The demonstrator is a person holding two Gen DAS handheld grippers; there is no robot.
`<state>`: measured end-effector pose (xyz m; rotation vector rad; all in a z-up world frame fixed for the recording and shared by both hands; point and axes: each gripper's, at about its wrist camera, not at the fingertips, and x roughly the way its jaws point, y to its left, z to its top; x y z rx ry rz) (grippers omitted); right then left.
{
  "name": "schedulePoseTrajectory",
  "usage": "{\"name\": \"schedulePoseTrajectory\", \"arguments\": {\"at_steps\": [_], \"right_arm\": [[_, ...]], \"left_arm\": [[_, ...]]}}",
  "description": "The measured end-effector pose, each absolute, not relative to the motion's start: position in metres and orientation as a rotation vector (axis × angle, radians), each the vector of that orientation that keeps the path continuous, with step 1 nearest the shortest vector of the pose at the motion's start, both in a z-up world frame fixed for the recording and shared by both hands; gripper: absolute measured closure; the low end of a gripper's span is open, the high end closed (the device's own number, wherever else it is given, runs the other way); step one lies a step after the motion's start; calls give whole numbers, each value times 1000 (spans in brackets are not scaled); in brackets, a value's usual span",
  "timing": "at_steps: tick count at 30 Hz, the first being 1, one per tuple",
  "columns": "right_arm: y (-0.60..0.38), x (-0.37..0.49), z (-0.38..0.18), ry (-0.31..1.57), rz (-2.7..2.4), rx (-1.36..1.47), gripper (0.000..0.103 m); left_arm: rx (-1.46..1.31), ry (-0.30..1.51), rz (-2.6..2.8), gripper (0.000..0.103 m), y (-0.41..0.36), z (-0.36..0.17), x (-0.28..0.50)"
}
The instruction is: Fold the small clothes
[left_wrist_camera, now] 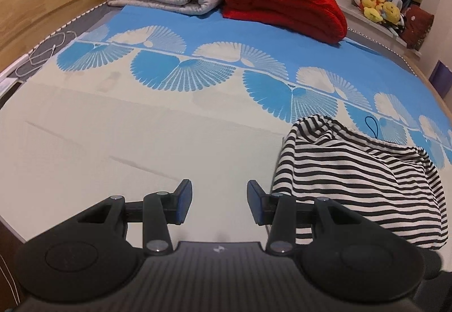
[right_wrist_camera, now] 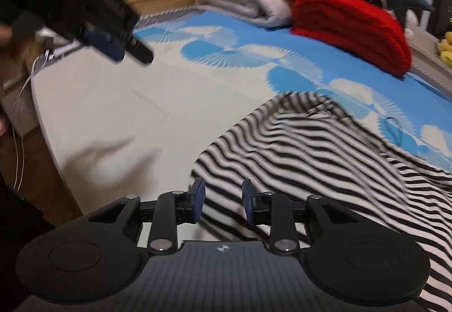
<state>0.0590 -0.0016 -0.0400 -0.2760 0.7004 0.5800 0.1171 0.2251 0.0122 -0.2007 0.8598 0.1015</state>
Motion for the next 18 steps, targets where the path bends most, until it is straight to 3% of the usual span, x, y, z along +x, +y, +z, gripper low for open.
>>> {"name": "schedulePoseTrajectory", "arguments": {"at_steps": [6, 10, 11, 12, 13, 14, 15, 18], "right_arm": [[27, 66, -68, 736, 608, -374, 42], [42, 69, -89, 749, 585, -483, 39], [44, 68, -92, 741, 576, -504, 41], [46, 68, -94, 730, 565, -523, 51], [46, 67, -96, 716, 549, -546, 67], [46, 68, -96, 699, 534, -569, 71], [43, 69, -93, 699, 546, -555, 84], [31, 72, -72, 693, 546, -447, 88]], "left_arm": [[-215, 875, 106, 55, 235, 9, 116], [-212, 886, 105, 55, 240, 5, 117], [-211, 889, 102, 55, 241, 4, 118], [-210, 890, 99, 55, 242, 3, 119], [-210, 890, 94, 55, 242, 3, 120], [-216, 890, 86, 53, 241, 1, 121], [-226, 888, 73, 46, 241, 0, 122], [-289, 890, 19, 29, 237, -10, 129]]}}
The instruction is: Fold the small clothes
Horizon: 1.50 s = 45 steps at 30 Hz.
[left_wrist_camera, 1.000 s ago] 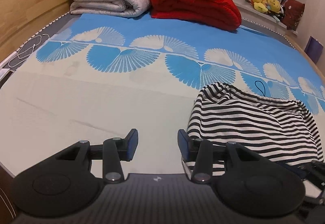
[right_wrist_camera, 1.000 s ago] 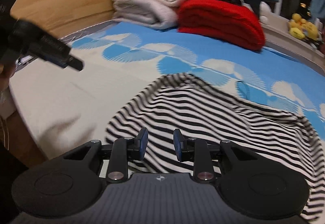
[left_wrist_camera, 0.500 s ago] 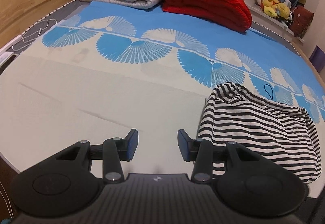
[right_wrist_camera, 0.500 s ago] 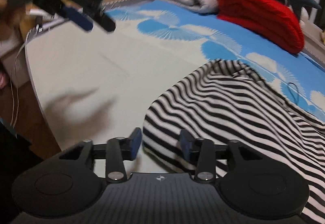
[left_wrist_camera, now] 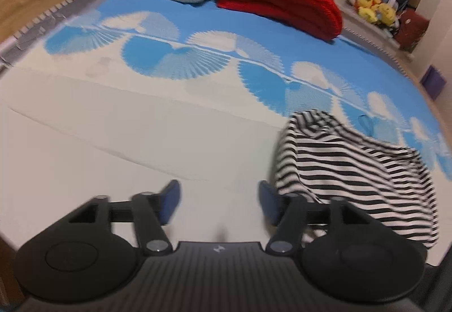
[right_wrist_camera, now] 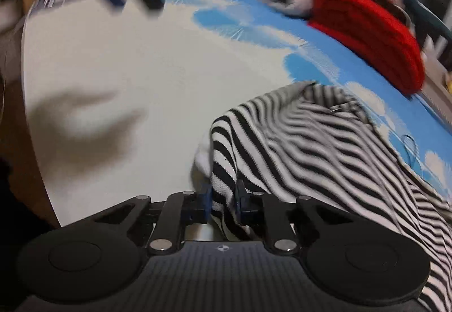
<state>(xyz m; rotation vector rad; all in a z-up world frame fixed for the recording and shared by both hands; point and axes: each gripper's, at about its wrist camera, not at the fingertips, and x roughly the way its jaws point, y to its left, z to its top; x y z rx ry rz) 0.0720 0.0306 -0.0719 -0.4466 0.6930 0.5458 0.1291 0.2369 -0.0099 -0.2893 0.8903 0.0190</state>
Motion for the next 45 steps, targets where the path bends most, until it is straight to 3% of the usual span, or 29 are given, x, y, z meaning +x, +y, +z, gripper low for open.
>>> {"name": "schedulePoseTrajectory", "arguments": {"at_steps": [8, 17, 19, 21, 23, 26, 27, 35, 40, 45], "right_arm": [[-22, 64, -22, 631, 537, -195, 90], [-50, 57, -8, 642, 566, -113, 90], [-50, 57, -7, 646, 573, -113, 90], [-50, 59, -7, 653, 578, -113, 90], [-49, 61, -7, 662, 580, -104, 90], [-46, 63, -7, 671, 581, -98, 90], [-44, 65, -8, 673, 581, -98, 90], [-28, 65, 12, 609, 651, 35, 91], [-35, 75, 13, 677, 655, 240, 91], [-71, 78, 15, 721, 583, 391, 92]], "left_arm": [[-643, 999, -206, 8, 211, -47, 188], [-827, 1145, -309, 8, 177, -111, 273], [-817, 1164, -322, 12, 170, -122, 284], [-822, 1163, -311, 30, 168, -130, 294], [-836, 1170, -290, 39, 169, -139, 301], [-835, 1166, -313, 88, 173, -144, 307], [-826, 1152, -326, 91, 175, -141, 308], [-794, 922, -281, 93, 226, -70, 281], [-797, 982, -158, 94, 238, -75, 269], [-741, 911, -229, 94, 198, -36, 273]]}}
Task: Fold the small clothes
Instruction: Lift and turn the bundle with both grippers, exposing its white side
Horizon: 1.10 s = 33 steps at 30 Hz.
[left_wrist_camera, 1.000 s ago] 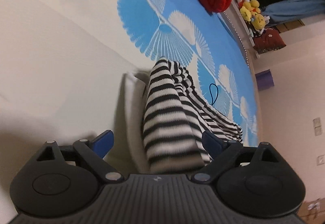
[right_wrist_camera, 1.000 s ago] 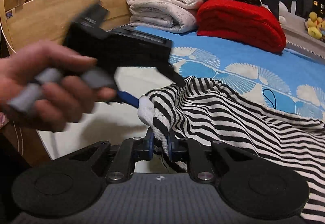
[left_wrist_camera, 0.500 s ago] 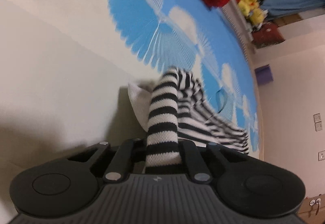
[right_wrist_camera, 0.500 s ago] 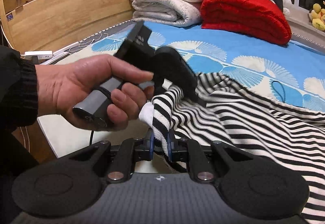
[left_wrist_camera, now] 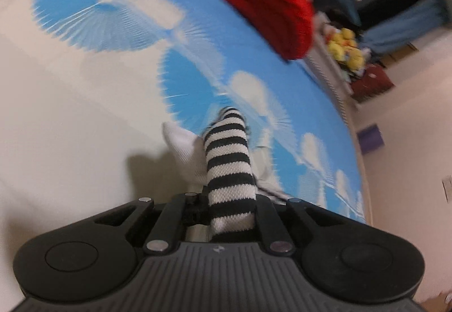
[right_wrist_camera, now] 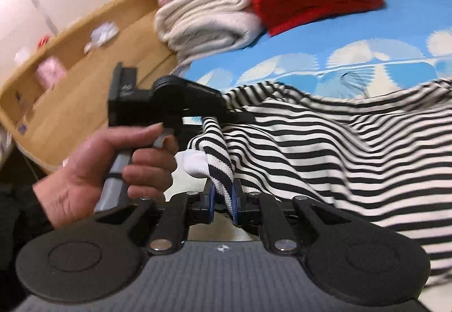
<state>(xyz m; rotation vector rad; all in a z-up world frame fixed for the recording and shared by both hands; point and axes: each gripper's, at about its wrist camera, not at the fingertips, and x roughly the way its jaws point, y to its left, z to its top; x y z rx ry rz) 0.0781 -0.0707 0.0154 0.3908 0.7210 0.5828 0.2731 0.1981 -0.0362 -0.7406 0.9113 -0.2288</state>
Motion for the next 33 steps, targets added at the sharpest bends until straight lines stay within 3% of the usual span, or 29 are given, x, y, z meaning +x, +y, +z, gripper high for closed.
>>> {"name": "schedulePoseTrajectory", "arguments": {"at_steps": [8, 10, 11, 12, 16, 22, 26, 30, 33], "right_arm": [[-181, 60, 42, 624, 407, 509, 94], [-217, 51, 46, 589, 338, 537, 94], [-236, 46, 48, 567, 296, 546, 95], [-256, 42, 48, 550, 254, 556, 95], [-321, 35, 38, 577, 68, 612, 96], [-384, 46, -22, 886, -209, 726, 94], [-400, 55, -5, 894, -235, 688, 90], [-413, 85, 29, 767, -126, 519, 53], [-408, 122, 10, 866, 55, 492, 49]], "left_arm": [[-657, 829, -409, 92, 63, 22, 280], [-635, 805, -471, 80, 21, 34, 281], [-623, 800, -507, 64, 4, 38, 280], [-613, 796, -544, 55, -10, 42, 278], [-487, 765, -565, 53, -39, 46, 264], [-406, 787, -519, 53, -22, 41, 250], [-252, 852, -526, 53, -19, 42, 230], [-194, 895, -558, 53, -27, 29, 206], [-108, 956, -561, 54, -41, 10, 195]]}}
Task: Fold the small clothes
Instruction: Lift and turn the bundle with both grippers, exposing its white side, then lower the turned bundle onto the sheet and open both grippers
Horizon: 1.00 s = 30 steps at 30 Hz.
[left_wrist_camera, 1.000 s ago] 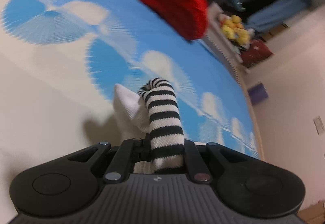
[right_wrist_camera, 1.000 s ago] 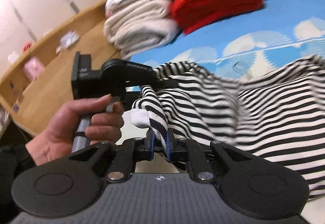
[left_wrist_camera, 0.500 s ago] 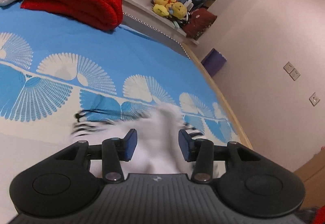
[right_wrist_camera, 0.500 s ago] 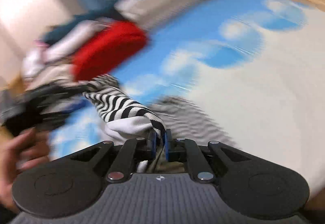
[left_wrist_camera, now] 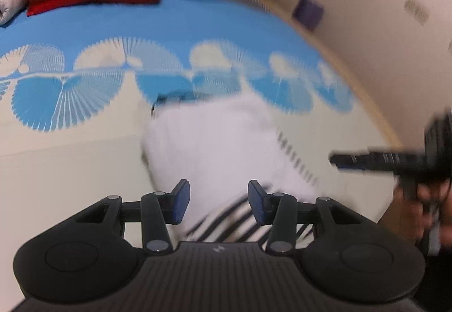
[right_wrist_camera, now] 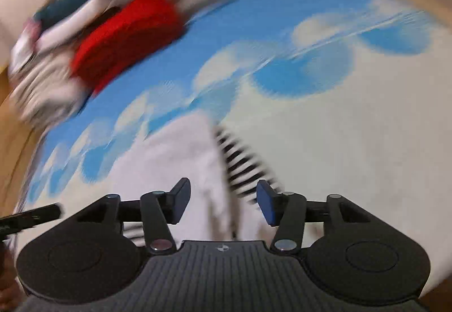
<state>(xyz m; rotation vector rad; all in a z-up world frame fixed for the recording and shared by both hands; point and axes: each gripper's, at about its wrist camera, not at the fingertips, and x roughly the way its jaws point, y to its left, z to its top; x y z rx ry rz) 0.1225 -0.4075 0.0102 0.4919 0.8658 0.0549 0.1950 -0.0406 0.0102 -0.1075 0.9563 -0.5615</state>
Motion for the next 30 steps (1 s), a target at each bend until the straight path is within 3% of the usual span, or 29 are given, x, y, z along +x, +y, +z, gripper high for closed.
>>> {"name": "schedulePoseTrajectory", "arguments": {"at_steps": [7, 8, 9, 10, 18, 25, 30], "right_arm": [[-398, 154, -59, 1073, 123, 516, 51], [-396, 156, -62, 1076, 143, 526, 57], [-395, 156, -63, 1070, 171, 537, 83], [-395, 154, -59, 1062, 195, 547, 101], [-447, 118, -6, 767, 227, 739, 101], [-429, 144, -83, 1190, 37, 537, 100], [-419, 140, -40, 1005, 51, 440, 94]], "left_arm": [[25, 1036, -578, 54, -60, -20, 191], [43, 1037, -580, 54, -63, -22, 190], [55, 1040, -588, 54, -67, -25, 189], [61, 1042, -595, 54, -71, -25, 188], [142, 1064, -699, 53, -98, -40, 178], [283, 1148, -704, 49, -110, -73, 178], [266, 1147, -698, 48, -101, -69, 178]]}}
